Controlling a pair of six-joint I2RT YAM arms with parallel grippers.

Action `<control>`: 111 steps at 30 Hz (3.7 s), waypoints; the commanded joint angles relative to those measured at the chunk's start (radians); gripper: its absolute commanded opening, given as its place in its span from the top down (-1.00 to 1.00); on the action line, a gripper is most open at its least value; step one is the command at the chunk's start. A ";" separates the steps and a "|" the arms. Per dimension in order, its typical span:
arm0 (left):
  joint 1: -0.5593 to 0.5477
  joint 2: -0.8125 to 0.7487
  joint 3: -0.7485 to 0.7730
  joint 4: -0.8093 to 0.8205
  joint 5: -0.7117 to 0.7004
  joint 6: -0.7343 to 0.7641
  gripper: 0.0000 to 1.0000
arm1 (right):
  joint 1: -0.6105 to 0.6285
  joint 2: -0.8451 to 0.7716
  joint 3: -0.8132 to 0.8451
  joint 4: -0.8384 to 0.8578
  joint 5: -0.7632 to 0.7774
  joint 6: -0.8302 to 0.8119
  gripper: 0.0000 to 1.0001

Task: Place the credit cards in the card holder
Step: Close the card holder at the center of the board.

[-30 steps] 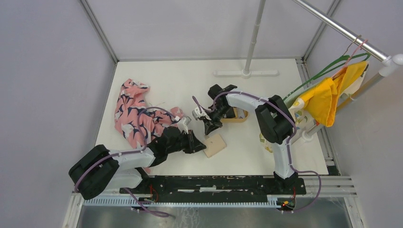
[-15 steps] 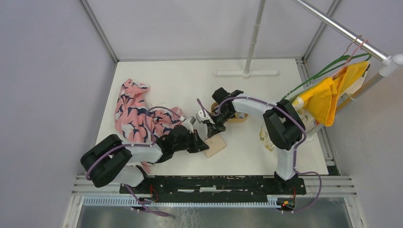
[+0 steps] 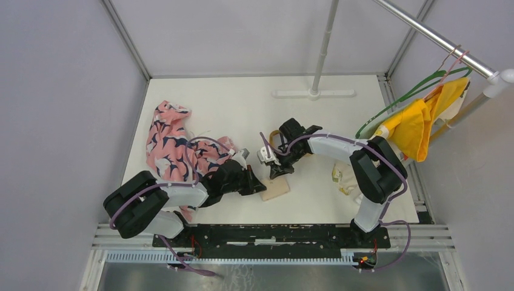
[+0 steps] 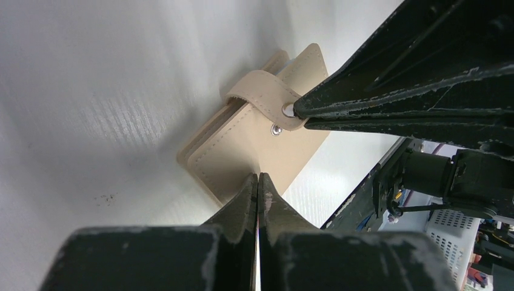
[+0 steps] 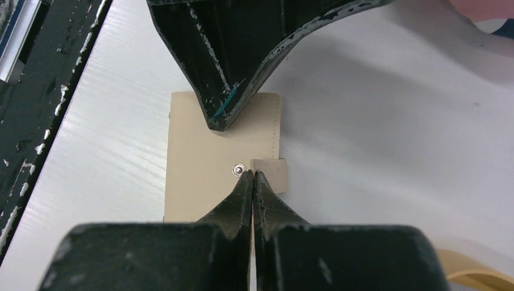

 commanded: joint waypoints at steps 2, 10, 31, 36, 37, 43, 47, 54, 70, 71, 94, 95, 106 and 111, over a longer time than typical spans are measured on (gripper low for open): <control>0.003 0.018 0.006 -0.089 -0.079 -0.015 0.96 | -0.002 -0.074 -0.075 0.097 0.018 0.054 1.00; 0.002 0.020 0.012 -0.089 -0.072 -0.010 0.96 | 0.007 -0.090 -0.132 0.151 0.021 0.101 1.00; -0.003 0.031 0.020 -0.087 -0.065 0.001 0.96 | 0.017 -0.125 -0.143 0.188 0.104 0.187 0.77; -0.002 0.033 0.020 -0.087 -0.064 0.003 0.96 | 0.017 -0.131 -0.138 0.179 0.116 0.178 0.72; -0.003 0.035 0.022 -0.087 -0.063 0.003 0.96 | 0.017 -0.133 -0.138 0.178 0.115 0.178 0.72; -0.003 0.042 0.028 -0.087 -0.061 0.005 0.96 | 0.017 -0.129 -0.146 0.206 0.112 0.207 0.95; -0.004 0.044 0.028 -0.087 -0.063 -0.001 0.96 | 0.017 -0.131 -0.149 0.221 0.100 0.238 1.00; -0.003 0.046 0.031 -0.107 -0.077 -0.010 0.96 | 0.015 -0.174 -0.169 0.212 0.081 0.222 1.00; -0.013 0.026 0.043 -0.139 -0.099 -0.011 0.96 | 0.075 -0.171 -0.191 0.168 0.152 0.157 1.00; -0.015 0.027 0.045 -0.139 -0.099 -0.009 0.96 | 0.077 -0.171 -0.191 0.169 0.157 0.155 1.00; -0.021 0.013 0.055 -0.153 -0.100 -0.004 0.96 | 0.138 -0.184 -0.197 0.120 0.254 0.085 1.00; -0.021 0.011 0.056 -0.153 -0.100 -0.004 0.96 | 0.141 -0.185 -0.197 0.120 0.264 0.086 1.00; -0.020 -0.067 0.076 -0.179 -0.111 -0.026 0.96 | 0.215 -0.187 -0.215 0.117 0.367 0.062 1.00; -0.021 -0.096 0.076 -0.205 -0.130 -0.026 0.96 | 0.238 -0.183 -0.224 0.110 0.389 0.055 1.00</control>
